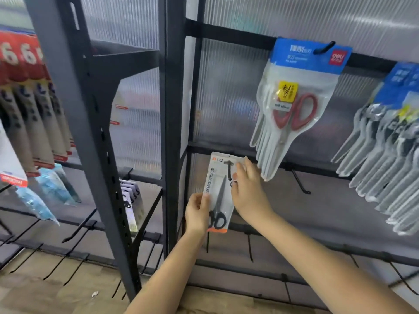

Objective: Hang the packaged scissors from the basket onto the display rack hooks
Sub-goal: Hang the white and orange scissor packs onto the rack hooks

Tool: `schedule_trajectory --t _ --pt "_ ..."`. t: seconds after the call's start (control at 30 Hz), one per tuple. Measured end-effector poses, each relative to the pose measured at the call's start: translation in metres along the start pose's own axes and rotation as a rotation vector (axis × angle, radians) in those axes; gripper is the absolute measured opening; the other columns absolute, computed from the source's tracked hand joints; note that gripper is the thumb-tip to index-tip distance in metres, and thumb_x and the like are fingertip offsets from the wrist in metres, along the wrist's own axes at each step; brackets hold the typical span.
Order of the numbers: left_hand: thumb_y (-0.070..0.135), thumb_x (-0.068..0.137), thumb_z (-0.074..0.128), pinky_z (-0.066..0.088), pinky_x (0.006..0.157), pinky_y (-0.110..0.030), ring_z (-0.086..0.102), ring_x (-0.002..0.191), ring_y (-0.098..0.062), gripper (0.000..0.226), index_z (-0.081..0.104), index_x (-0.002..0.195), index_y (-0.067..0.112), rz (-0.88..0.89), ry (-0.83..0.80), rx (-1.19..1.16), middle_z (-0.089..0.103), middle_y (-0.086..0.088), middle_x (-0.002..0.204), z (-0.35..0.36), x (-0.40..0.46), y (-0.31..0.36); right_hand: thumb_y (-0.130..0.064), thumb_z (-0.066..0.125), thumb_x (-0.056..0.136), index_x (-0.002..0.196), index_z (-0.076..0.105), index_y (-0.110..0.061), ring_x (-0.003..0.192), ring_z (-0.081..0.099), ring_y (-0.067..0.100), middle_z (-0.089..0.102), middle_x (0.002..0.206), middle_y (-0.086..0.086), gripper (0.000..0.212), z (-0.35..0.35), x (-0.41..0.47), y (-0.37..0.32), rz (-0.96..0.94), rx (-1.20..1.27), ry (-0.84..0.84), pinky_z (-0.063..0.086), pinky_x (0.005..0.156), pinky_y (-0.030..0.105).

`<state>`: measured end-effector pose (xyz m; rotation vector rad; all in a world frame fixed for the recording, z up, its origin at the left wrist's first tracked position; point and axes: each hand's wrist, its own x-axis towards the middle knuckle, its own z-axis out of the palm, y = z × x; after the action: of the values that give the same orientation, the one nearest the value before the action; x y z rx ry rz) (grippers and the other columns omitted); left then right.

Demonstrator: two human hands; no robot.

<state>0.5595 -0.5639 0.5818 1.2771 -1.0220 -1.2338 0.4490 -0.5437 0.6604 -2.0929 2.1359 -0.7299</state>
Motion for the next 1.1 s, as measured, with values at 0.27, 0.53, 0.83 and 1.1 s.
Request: schedule_trajectory --t 0.27,0.53,0.83,1.1 --pt "0.027 0.097 0.050 0.041 0.098 -0.032 0.051 0.120 -0.019 0.043 0.043 0.137 0.013 -0.051 0.011 0.135 0.052 -0.003 0.134 0.000 0.004 -0.004 0.004 0.043 0.091 0.150 0.007 -0.011 0.145 -0.011 0.017 -0.012 0.158 0.002 0.071 -0.001 -0.019 0.002 -0.040 -0.039 0.003 0.004 0.117 0.027" --pt "0.028 0.098 0.047 0.038 0.082 -0.026 0.052 0.102 -0.015 0.032 0.053 0.125 0.012 0.124 -0.061 0.403 0.057 -0.004 0.122 -0.002 -0.058 0.011 -0.014 0.043 0.098 0.151 0.002 -0.009 0.146 -0.006 0.018 -0.007 0.159 0.006 0.067 -0.026 -0.078 0.013 -0.033 -0.099 -0.036 0.010 0.119 0.032" --pt "0.032 0.099 0.042 0.034 0.105 -0.030 0.042 0.130 -0.021 0.046 0.040 0.139 0.009 0.333 -0.407 0.724 0.043 -0.007 0.144 0.076 -0.182 0.004 -0.031 0.033 0.101 0.151 0.008 -0.012 0.145 0.009 0.018 0.004 0.159 0.004 0.059 -0.091 -0.214 0.090 0.210 -0.172 -0.072 0.013 0.116 0.032" --pt "0.038 0.101 0.035 0.017 0.111 -0.026 0.021 0.142 -0.020 0.055 0.027 0.146 0.008 0.640 -0.904 0.919 0.024 -0.007 0.155 0.212 -0.350 -0.021 -0.031 0.038 0.099 0.145 0.026 -0.008 0.136 0.032 0.022 0.030 0.150 0.009 0.053 -0.184 -0.401 0.215 0.633 -0.303 0.038 0.027 0.109 0.033"
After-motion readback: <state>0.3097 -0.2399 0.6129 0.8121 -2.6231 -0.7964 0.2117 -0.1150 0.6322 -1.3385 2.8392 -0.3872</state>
